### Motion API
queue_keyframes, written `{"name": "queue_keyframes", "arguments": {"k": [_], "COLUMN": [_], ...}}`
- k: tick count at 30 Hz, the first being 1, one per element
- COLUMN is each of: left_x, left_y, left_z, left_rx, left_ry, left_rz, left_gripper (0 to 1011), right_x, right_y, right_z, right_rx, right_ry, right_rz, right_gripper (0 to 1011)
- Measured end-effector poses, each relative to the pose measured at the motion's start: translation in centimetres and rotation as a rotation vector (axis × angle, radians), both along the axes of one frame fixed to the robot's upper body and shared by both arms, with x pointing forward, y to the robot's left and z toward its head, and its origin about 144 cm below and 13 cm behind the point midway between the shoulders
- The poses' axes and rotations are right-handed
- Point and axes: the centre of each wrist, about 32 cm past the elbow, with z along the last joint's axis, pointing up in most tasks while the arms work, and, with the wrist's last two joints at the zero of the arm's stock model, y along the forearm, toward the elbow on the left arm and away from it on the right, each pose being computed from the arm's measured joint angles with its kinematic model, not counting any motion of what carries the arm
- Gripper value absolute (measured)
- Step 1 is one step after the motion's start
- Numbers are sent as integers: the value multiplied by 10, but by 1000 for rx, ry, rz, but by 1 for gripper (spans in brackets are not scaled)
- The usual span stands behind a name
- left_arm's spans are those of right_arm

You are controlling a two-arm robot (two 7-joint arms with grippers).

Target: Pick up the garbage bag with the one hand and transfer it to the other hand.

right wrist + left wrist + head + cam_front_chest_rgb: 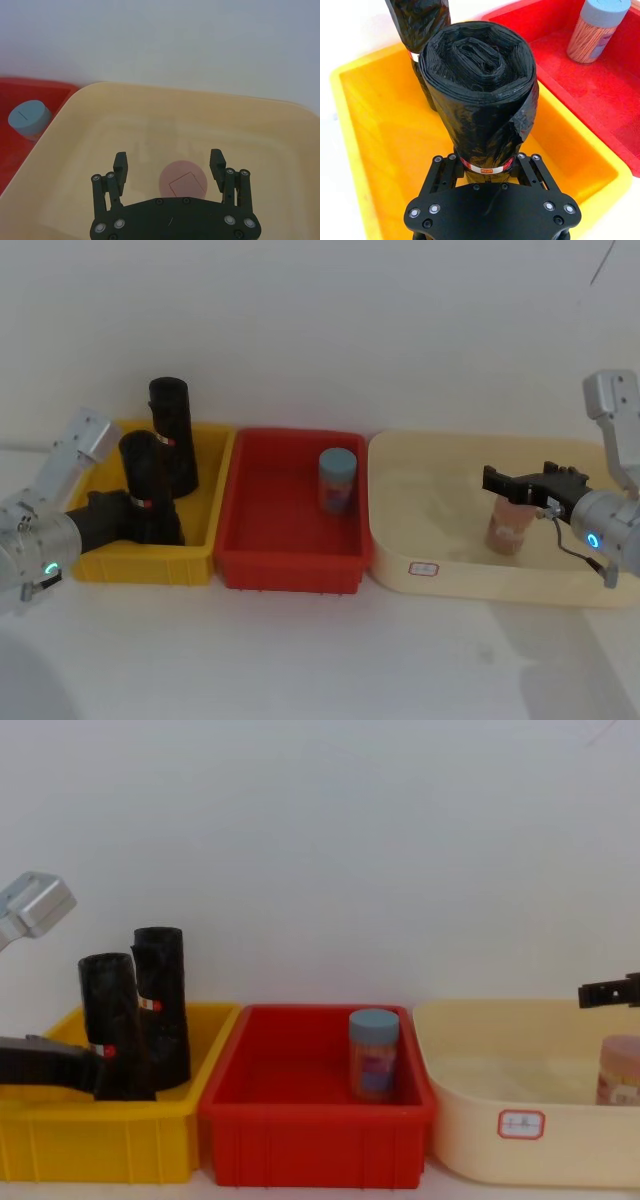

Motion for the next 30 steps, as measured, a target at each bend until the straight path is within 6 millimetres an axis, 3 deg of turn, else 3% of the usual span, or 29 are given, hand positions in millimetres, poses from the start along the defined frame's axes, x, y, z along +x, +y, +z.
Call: {"name": "queue_keyframes", "arguments": {"k": [8,15,23,30], "left_x": [0,2,3,5], "left_y": [0,-1,-2,-2], "left_z": [1,15,42,77], "left_rx": [1,-23,-74,-127], "left_ry": [-2,-23,-60,-106], "left_rz": [-1,-42,-121,-219], "left_gripper": [430,422,422,422], "right_x": [0,-2,-9,-23], "right_y": [0,-1,-4,-7], "right_z": [0,2,11,23], "right_rx": [0,6,34,69], "right_ry": [0,-10,-53,-128], "right_rz": [0,12,41,87], "right_gripper": [1001,1001,1001,1001]}}
